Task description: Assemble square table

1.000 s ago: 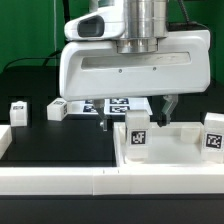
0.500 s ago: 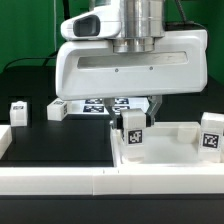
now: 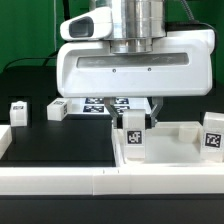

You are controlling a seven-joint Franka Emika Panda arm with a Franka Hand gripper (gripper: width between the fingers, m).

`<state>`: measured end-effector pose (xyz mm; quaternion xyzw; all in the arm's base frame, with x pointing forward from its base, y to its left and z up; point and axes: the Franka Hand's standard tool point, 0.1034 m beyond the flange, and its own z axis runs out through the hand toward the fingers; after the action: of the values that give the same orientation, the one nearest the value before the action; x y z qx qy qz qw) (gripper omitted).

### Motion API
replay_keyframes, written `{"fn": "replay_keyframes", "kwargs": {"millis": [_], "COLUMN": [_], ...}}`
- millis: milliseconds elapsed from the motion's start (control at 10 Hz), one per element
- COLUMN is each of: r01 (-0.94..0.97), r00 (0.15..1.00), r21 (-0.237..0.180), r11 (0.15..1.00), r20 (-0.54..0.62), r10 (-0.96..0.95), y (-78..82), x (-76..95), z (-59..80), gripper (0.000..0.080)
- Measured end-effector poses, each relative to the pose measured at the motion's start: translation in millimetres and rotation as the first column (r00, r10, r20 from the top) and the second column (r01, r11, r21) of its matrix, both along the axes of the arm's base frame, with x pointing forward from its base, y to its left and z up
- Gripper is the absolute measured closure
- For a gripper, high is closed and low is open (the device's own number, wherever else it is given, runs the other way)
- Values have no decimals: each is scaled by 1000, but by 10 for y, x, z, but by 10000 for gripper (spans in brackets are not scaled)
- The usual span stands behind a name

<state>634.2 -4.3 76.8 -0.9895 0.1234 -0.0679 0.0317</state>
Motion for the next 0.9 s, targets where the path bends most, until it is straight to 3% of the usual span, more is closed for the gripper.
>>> {"fn": "replay_keyframes", "kwargs": {"millis": [300, 600, 900], "r01": [366, 685, 847], "r00": [931, 728, 531], "r21": [52, 93, 103], "r11": [929, 722, 522], "r20": [-18, -71, -131], "r10": [-365, -682, -837], "y": [3, 28, 59], "x": [-20, -35, -36], "z": [-13, -21, -27], "gripper": [511, 511, 511]}}
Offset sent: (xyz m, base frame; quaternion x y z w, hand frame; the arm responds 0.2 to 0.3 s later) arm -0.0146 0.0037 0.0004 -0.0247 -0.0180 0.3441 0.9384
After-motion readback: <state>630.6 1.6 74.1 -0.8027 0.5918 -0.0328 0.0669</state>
